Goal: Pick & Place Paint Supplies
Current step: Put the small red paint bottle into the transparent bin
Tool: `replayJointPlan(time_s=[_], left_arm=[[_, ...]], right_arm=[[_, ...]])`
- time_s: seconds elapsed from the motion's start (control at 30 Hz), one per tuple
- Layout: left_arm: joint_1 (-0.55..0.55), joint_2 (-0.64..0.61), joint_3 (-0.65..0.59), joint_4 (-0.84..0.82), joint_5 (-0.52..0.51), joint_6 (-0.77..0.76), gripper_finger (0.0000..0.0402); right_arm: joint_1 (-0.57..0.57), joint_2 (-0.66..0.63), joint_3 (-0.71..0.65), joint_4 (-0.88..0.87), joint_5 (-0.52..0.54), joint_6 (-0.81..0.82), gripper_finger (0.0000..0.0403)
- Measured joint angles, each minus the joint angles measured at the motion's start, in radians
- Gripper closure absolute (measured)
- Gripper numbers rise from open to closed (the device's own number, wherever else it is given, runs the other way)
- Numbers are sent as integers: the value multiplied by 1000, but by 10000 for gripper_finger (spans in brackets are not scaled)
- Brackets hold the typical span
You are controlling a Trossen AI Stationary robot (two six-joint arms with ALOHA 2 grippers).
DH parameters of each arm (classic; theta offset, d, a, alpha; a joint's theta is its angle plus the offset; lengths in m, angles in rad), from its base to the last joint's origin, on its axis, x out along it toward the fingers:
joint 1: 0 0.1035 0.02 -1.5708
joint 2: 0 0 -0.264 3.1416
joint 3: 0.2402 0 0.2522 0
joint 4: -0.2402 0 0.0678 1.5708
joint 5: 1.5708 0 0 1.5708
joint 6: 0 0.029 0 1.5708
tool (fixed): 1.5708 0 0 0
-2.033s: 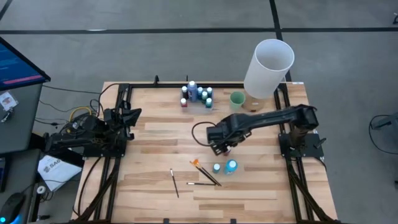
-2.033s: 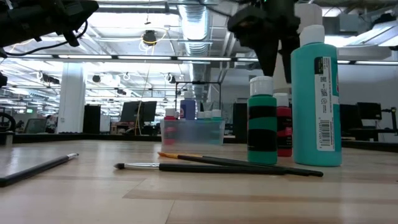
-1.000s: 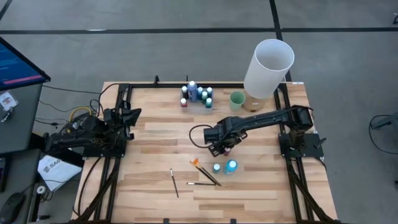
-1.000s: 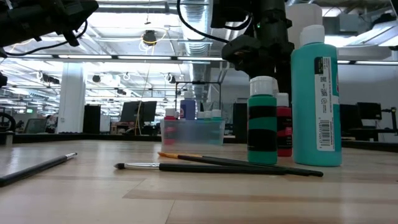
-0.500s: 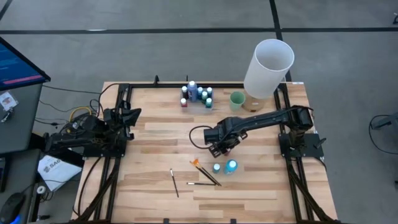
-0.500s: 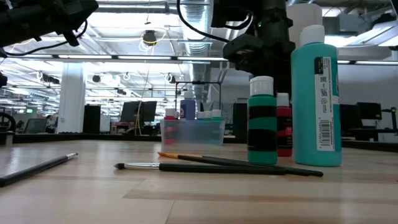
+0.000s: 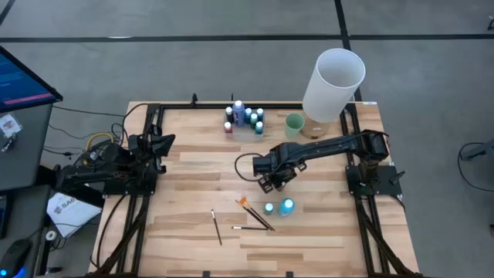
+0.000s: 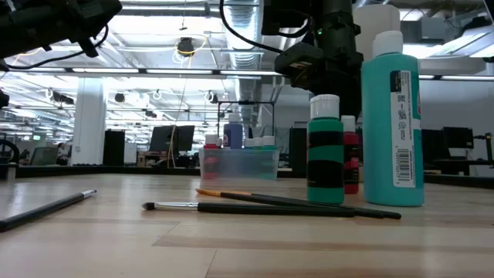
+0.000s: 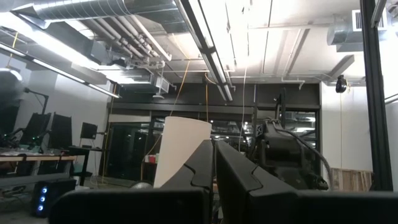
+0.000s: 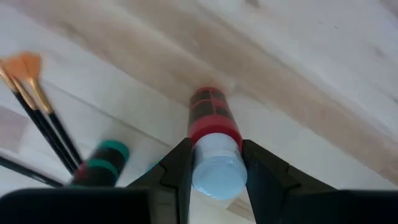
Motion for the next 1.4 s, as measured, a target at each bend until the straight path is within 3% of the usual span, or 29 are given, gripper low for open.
replayJointPlan(time_s=[0.53, 0.93, 1.07, 1.4], left_arm=[[0, 0, 0, 4, 0, 0, 400], [0, 0, 0, 6, 0, 0, 400], [0, 0, 0, 9, 1, 0, 400], [0, 0, 0, 11, 0, 0, 400]], right_arm=[[-244, 12, 337, -7, 3, -194, 295], [-378, 327, 845, -202, 3, -365, 295], [-413, 344, 797, -137, -21, -365, 295], [-429, 376, 801, -123, 74, -372, 293]])
